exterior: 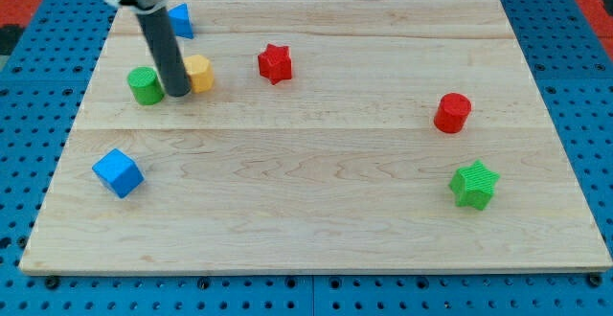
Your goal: Push the blue cube closer to the blue triangle
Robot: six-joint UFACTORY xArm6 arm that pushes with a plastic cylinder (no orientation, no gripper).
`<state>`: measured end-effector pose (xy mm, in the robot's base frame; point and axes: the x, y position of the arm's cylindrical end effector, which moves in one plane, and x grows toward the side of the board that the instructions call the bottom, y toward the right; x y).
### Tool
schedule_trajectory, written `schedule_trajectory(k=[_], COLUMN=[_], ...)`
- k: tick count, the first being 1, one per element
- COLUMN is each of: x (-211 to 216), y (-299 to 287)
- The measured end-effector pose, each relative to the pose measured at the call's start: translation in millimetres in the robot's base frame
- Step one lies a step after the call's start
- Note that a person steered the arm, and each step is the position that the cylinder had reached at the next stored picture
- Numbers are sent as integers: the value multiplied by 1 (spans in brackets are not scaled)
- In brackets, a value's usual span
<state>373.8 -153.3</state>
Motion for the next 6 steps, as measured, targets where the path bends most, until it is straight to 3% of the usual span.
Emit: schedule_trajectory(k=[2, 3, 4, 5, 6], x=[-6, -60, -49, 53, 138], y=[39, 9, -1, 50, 8])
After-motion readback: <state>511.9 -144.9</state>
